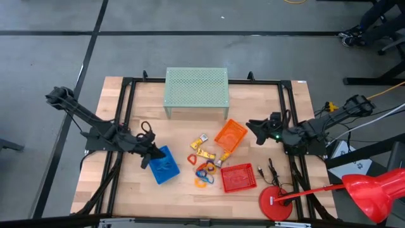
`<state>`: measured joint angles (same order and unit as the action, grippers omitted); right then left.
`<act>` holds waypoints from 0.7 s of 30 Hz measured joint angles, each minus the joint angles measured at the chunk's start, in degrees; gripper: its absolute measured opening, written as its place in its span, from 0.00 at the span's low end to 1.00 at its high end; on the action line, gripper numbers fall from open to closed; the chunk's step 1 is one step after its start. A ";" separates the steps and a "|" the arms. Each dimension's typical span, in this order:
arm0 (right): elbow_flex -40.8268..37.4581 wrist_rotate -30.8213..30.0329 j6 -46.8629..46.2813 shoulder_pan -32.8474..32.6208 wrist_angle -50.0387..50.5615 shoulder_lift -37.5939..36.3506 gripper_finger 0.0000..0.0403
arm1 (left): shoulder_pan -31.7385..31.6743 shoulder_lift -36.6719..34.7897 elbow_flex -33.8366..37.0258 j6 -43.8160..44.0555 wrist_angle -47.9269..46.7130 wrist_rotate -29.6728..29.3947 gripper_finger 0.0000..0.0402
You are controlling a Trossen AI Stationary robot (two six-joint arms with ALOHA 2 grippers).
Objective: Pick & Place Office Desk Supplies
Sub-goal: Put the blue rubberband into the blue bin
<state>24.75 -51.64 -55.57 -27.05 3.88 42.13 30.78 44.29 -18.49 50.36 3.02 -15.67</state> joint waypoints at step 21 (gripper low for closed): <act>0.00 0.17 -7.02 0.00 -0.46 5.82 0.44 | -0.13 0.83 6.70 11.63 0.43 4.51 0.15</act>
<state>24.75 -51.46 -62.59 -27.05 3.42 47.94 30.65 45.12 -11.79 61.99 3.44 -11.16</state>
